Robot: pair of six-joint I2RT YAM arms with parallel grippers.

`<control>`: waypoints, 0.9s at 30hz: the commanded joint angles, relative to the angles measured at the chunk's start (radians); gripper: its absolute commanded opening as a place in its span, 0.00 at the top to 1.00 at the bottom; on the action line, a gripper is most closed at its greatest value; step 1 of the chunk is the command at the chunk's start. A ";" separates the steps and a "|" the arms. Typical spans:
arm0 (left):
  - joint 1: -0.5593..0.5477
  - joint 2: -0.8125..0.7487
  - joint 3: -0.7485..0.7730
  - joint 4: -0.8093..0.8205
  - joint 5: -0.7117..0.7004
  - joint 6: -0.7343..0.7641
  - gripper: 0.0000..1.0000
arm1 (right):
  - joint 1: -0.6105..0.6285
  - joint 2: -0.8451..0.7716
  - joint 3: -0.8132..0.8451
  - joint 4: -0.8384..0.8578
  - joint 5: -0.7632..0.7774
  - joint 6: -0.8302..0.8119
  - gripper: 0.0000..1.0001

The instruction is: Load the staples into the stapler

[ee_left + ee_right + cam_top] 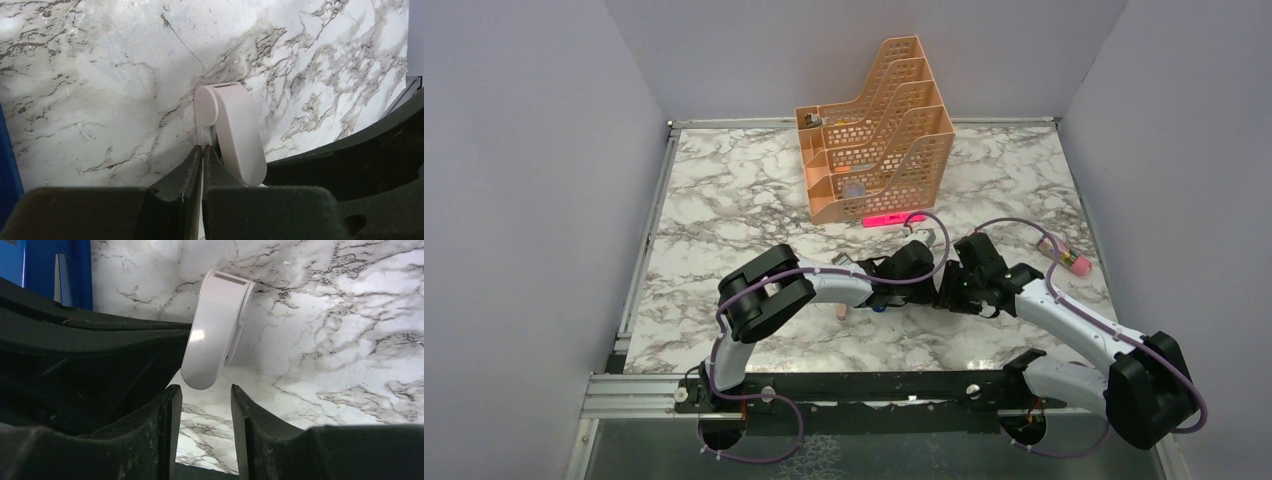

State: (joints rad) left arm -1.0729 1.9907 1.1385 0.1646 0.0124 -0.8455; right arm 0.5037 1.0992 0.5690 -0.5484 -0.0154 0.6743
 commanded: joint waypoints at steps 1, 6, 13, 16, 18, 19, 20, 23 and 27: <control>-0.002 0.023 -0.014 -0.042 -0.028 0.031 0.95 | 0.006 -0.033 0.050 -0.048 0.009 0.024 0.52; -0.002 -0.011 -0.032 -0.046 -0.038 0.040 0.95 | 0.006 -0.033 0.093 -0.088 0.122 0.047 0.51; -0.002 -0.078 -0.059 -0.045 -0.042 0.060 0.93 | 0.006 -0.016 0.100 -0.054 0.154 0.051 0.61; -0.002 -0.097 -0.064 -0.045 -0.040 0.068 0.93 | 0.006 0.020 0.094 -0.046 0.150 0.045 0.68; -0.002 -0.107 -0.065 -0.044 -0.038 0.071 0.92 | 0.006 0.043 0.074 -0.036 0.138 0.050 0.72; -0.002 -0.112 -0.065 -0.046 -0.038 0.073 0.92 | 0.006 0.055 0.061 -0.033 0.133 0.056 0.74; -0.002 -0.116 -0.067 -0.046 -0.039 0.075 0.92 | 0.006 0.066 0.048 -0.031 0.128 0.065 0.75; -0.002 -0.131 -0.066 -0.049 -0.040 0.086 0.92 | 0.006 0.104 0.009 -0.024 0.117 0.089 0.79; -0.002 -0.155 -0.063 -0.056 -0.043 0.098 0.92 | 0.006 0.115 0.001 -0.022 0.133 0.112 0.81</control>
State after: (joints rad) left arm -1.0737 1.8931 1.0817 0.1226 -0.0021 -0.7799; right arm 0.5049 1.1736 0.6254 -0.5465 0.0860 0.7559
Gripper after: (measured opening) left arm 0.079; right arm 0.202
